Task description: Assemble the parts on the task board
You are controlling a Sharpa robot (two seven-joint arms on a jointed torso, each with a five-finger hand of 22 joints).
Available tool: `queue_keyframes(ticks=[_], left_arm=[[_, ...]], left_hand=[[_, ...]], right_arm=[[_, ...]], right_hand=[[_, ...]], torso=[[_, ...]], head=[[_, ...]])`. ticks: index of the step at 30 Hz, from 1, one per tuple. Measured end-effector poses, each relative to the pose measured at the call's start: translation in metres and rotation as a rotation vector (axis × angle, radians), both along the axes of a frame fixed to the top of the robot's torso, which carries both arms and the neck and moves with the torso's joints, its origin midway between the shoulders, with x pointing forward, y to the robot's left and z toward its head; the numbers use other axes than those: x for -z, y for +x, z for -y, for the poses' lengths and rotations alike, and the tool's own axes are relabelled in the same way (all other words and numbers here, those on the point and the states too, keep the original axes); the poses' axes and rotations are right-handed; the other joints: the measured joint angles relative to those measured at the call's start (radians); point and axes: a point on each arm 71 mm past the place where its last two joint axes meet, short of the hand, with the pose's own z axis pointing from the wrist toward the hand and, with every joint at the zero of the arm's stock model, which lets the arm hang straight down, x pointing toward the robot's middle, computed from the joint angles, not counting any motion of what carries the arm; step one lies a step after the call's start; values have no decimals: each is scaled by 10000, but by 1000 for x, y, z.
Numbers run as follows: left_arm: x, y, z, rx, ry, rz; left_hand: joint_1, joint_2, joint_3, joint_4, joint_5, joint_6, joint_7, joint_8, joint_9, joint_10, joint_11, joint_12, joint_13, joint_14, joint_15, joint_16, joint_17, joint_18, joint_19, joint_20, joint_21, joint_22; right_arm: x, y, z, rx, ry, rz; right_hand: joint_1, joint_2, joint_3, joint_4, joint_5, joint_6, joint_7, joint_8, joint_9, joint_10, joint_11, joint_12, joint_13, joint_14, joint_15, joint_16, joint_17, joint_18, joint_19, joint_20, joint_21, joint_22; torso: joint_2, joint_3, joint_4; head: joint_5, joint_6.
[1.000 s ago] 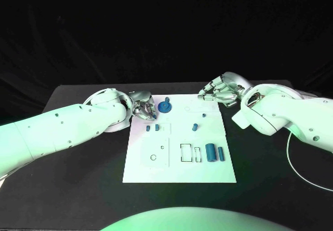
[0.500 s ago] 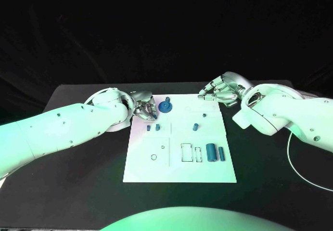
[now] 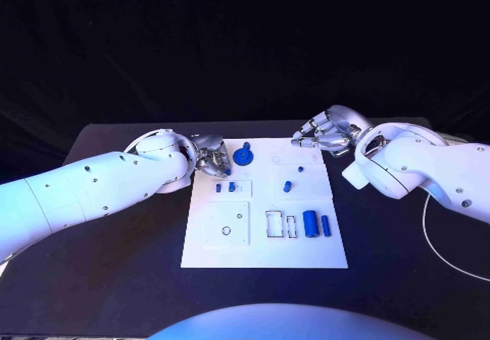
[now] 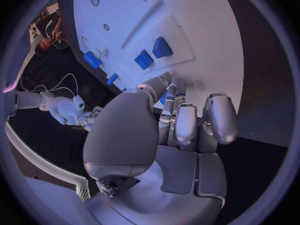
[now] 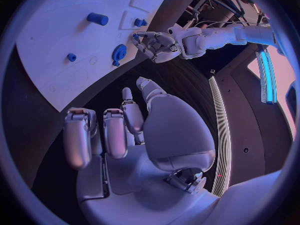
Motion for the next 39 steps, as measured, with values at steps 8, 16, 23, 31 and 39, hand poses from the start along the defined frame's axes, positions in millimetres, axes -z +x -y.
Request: queue_keyframes(ticks=[8, 16, 23, 31, 39], left_arm=[[0, 0, -1, -13, 44, -36], [0, 1, -6, -153, 15, -7], [-3, -2, -22, -546, -702, -130], [-16, -7, -43, -1381, -4547, -636], [-14, -26, -51, -2575, -9771, -2222]], left_hand=[[-42, -41, -28, -28, 0, -136, 43, -1, -35, -122, 49, 0, 1, -2, 72, 0, -27, 0, 0, 73, -116, -1], [-69, -69, 27, -82, 0, -657, 196, -1, -66, -510, 188, 0, -31, 12, 163, 114, 139, 1, 0, 145, -651, -1], [-62, -62, 221, -276, 0, -676, 214, -1, -51, -651, 207, 0, -40, -142, 299, -254, -709, 206, -277, 299, -1900, -6], [63, 203, 707, -316, 118, -542, 347, 40, -37, -822, 357, 183, -36, -1738, 388, -2341, -4105, 820, -1793, 397, -5914, -1712], [-236, 485, 330, -86, 118, -258, 267, 281, 16, -371, 197, 697, 93, -2131, 299, -2683, -4771, 864, -2077, 360, -6799, -2198]], right_arm=[[0, 0, 0, 5, -2, 0], [1, 3, 5, 142, -48, 7], [3, 12, 17, 135, -644, 261], [10, 14, 16, -1018, -2773, 1099], [27, 7, 1, -2294, -5257, 2087]], right_hand=[[0, 0, 0, 0, 0, 0, 0, 0, -1, 0, 0, 0, 0, 0, 0, 0, 0, 0, 0, 0, 0, -1], [202, -33, 326, 101, 57, -460, 103, -127, -94, -2169, 89, -4661, -3518, 1, 72, -634, -853, 158, -360, 48, -405, -399], [1049, -311, 1608, -290, -1278, -291, 165, -428, -310, -3396, 288, -8931, -7242, 5, 297, -1181, -1598, 317, -628, 168, -758, -995], [1275, -577, 2478, -676, -1942, 539, 109, -844, -516, -2835, 341, -10652, -9747, 18, 305, -1319, -1715, 317, -642, 288, -988, -1272], [1082, -787, 2802, -677, -2462, 647, 38, -1176, -660, -2800, 306, -11134, -10812, 18, 305, -1482, -1851, 318, -696, 307, -1218, -1623]], torso=[[-1, 2, -1], [-7, 0, 4], [-13, -2, 4], [-15, 5, 9], [-1, -7, 4]], head=[[-7, -12], [-22, 13], [0, 43], [-25, 145], [-289, 269]])
